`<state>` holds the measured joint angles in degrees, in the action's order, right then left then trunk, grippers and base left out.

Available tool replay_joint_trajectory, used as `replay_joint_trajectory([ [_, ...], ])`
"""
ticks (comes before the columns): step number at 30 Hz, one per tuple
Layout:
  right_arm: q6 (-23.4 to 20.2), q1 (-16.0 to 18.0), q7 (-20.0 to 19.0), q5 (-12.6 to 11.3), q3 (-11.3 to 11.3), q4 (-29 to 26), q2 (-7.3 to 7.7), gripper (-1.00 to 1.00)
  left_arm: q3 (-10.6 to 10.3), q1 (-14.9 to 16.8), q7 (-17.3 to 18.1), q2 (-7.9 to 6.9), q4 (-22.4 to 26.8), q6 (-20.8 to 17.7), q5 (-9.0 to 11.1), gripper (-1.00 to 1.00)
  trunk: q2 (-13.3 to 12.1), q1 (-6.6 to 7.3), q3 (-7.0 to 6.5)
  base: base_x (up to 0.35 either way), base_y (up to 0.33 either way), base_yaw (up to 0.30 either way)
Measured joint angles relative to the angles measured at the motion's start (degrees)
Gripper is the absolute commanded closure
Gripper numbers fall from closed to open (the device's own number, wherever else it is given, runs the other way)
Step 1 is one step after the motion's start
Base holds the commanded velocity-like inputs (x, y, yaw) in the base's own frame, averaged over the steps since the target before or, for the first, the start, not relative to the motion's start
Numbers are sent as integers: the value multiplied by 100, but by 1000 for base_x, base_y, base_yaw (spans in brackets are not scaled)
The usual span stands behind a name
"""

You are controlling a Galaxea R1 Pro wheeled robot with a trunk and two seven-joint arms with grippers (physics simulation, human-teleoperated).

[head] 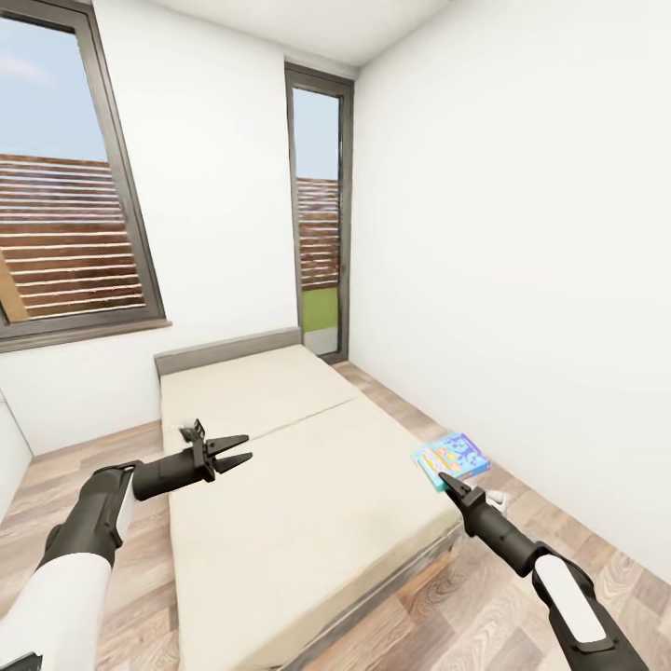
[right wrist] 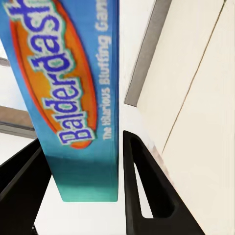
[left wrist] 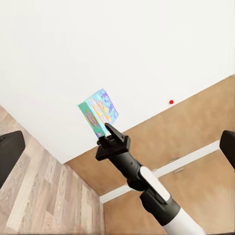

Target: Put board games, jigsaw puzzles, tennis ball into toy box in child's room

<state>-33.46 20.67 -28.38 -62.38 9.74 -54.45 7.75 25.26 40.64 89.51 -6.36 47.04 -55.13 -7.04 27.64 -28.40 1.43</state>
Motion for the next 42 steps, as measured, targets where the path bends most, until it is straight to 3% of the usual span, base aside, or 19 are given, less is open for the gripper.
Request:
replay_joint_trajectory([
  [12, 25, 1, -138, 35, 0, 50, 0, 100, -9, 4, 0, 0, 2, 1, 0, -100, -473, 263, -235, 0, 0, -277],
  [42, 48, 3, -139, 36, 8, 63, 2, 100, -7, 4, 0, 2, 2, 1, 0, -100, -477, 264, -380, 0, 0, -267],
])
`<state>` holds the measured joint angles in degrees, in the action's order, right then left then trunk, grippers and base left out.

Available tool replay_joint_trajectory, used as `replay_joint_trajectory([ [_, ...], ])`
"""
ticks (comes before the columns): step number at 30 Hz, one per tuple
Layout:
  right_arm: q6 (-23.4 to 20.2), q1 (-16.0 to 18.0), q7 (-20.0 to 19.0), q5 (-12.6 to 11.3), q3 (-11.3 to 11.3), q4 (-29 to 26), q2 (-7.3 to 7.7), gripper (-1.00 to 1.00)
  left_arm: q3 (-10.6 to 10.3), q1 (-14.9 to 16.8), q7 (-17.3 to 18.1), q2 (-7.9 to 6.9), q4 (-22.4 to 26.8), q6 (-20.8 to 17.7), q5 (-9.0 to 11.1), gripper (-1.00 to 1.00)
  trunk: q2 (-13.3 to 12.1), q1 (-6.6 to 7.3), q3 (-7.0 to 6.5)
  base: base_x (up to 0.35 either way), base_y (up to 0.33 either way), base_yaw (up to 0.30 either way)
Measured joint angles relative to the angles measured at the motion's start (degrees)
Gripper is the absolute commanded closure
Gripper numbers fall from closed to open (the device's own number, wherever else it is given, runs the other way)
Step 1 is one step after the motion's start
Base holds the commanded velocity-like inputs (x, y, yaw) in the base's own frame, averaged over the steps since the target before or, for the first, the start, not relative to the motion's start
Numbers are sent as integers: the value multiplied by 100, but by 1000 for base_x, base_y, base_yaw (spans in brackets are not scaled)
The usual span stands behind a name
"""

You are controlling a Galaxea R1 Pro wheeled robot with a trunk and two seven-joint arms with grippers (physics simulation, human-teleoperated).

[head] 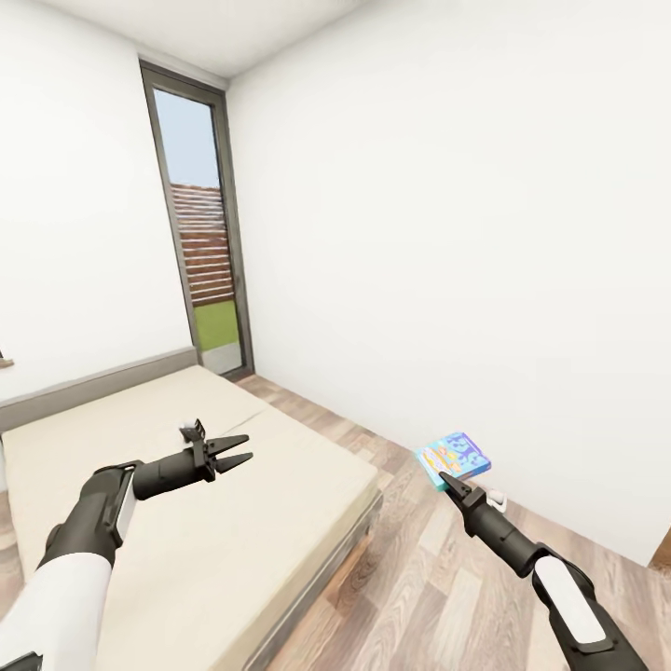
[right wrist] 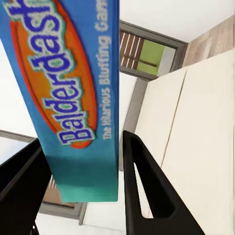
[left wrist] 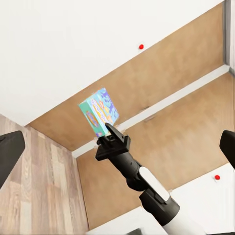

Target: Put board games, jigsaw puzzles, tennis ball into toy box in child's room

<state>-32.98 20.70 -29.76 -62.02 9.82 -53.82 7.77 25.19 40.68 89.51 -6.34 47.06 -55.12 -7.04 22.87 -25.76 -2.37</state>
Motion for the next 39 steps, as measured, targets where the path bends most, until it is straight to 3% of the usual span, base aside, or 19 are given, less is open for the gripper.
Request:
replay_joint_trajectory([
  [39, 0, 0, 9, -6, 0, 9, 6, 100, 13, 0, 0, -1, 17, 0, 0, -100, 0, 0, -198, 0, 0, -263],
])
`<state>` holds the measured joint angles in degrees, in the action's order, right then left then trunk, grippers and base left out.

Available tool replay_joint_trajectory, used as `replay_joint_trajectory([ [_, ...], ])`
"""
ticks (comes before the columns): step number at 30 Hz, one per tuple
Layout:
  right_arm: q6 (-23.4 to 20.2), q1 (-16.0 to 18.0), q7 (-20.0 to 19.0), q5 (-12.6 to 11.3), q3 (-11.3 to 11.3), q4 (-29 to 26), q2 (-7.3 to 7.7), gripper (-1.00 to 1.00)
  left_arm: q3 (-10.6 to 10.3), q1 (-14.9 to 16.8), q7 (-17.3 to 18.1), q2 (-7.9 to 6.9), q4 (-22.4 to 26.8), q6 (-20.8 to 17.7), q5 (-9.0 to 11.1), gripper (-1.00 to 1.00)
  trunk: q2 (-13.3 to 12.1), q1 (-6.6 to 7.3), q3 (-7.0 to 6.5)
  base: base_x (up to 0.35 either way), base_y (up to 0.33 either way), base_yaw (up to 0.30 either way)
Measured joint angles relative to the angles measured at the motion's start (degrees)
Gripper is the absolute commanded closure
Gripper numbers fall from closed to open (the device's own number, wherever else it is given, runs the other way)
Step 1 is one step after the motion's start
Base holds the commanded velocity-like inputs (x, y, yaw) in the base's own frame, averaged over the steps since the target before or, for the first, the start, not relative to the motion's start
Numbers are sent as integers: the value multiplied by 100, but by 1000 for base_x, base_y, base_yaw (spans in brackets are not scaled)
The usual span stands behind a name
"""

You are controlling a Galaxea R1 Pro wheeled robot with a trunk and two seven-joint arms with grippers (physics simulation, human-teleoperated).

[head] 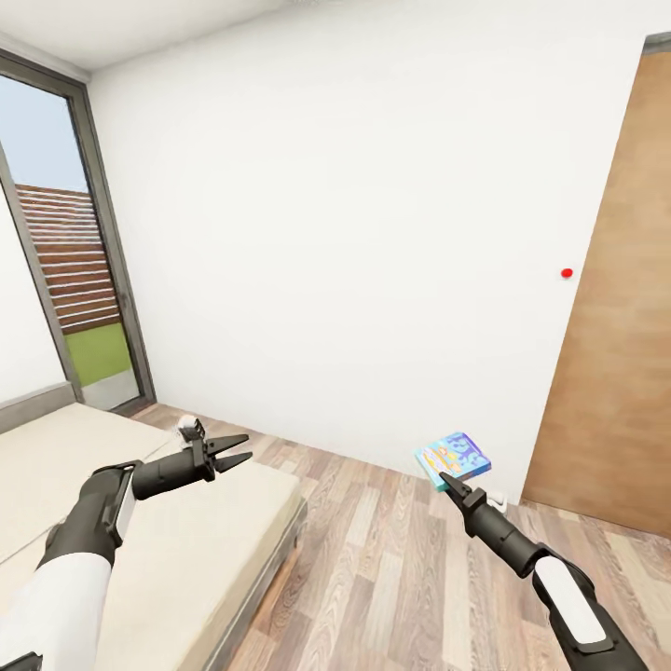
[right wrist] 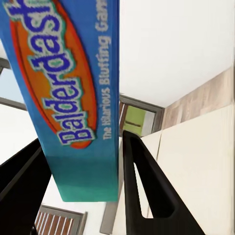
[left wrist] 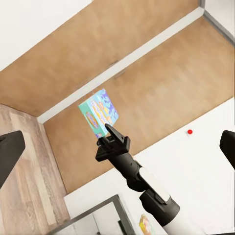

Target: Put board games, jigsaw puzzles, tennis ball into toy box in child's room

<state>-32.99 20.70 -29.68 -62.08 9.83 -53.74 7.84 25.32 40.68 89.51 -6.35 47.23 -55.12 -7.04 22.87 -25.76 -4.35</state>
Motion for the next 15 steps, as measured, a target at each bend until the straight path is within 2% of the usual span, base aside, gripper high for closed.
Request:
replay_joint_trajectory([
  [15, 0, 0, 0, 0, 0, 6, -4, 100, -4, 0, 0, 0, 1, 0, 0, -100, 0, 0, -85, 0, 0, -254],
])
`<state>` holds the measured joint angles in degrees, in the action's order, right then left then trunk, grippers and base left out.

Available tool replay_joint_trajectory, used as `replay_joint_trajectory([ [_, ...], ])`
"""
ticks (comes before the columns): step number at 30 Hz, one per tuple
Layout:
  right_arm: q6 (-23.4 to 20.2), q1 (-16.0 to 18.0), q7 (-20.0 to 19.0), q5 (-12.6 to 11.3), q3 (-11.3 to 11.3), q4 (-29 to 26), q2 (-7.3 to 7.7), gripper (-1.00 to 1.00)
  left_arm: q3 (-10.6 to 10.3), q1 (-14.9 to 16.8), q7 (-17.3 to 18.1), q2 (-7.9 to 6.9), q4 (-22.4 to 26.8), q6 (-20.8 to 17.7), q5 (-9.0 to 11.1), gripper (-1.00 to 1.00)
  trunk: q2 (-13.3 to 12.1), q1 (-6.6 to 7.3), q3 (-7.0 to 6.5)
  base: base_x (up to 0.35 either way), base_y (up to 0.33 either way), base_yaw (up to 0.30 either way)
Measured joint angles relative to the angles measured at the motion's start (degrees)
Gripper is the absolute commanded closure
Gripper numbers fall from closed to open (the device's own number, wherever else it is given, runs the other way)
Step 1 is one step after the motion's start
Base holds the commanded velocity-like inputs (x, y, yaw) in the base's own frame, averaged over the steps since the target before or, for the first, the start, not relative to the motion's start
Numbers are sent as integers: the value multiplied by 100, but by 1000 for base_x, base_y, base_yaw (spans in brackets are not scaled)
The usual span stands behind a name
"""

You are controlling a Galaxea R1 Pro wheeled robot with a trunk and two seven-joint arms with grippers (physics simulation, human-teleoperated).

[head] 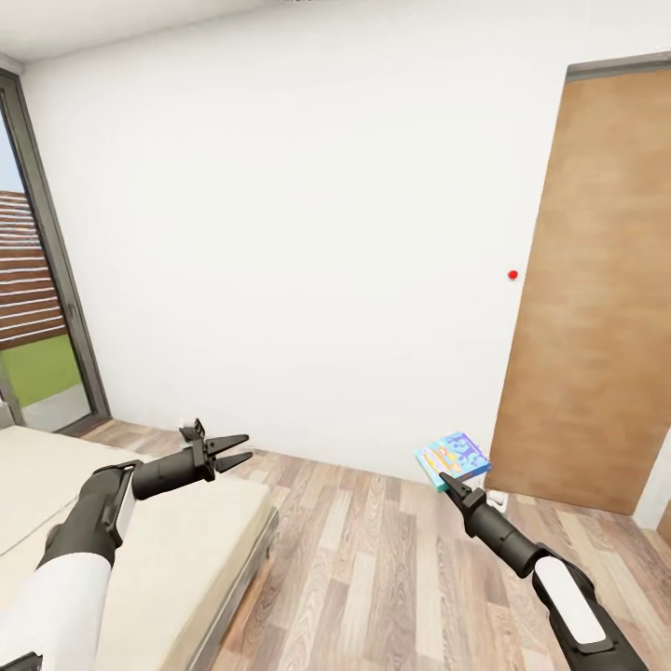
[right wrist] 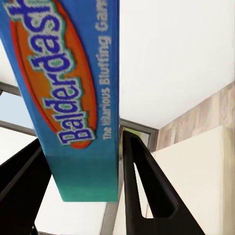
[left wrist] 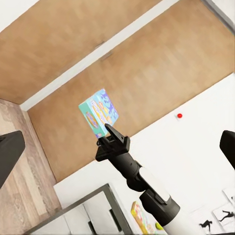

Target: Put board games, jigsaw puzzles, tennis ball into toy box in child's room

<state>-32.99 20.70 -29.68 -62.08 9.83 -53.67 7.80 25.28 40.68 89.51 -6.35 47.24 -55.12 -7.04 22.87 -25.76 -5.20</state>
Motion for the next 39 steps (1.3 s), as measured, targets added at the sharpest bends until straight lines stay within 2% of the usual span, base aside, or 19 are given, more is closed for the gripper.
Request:
replay_joint_trajectory([
  [16, 5, 1, 0, -11, 0, 3, -2, 100, -1, -1, 0, -1, 1, 0, 0, -100, 0, 0, -95, 0, 0, -233],
  [19, -1, 2, 1, -20, 11, 3, 1, 100, -4, -1, 0, -1, 2, -4, 0, -100, 0, 0, -105, 0, 0, -61],
  [26, -34, 1, -8, -22, 238, -13, -4, 100, -10, -2, 0, -1, 3, -1, 0, -100, 0, 0, -93, 0, 0, -12],
  [39, -39, 2, -18, -23, 280, 0, -5, 100, 18, -2, 0, -10, 2, -6, -1, -100, -1, 0, 20, 0, 0, -1],
])
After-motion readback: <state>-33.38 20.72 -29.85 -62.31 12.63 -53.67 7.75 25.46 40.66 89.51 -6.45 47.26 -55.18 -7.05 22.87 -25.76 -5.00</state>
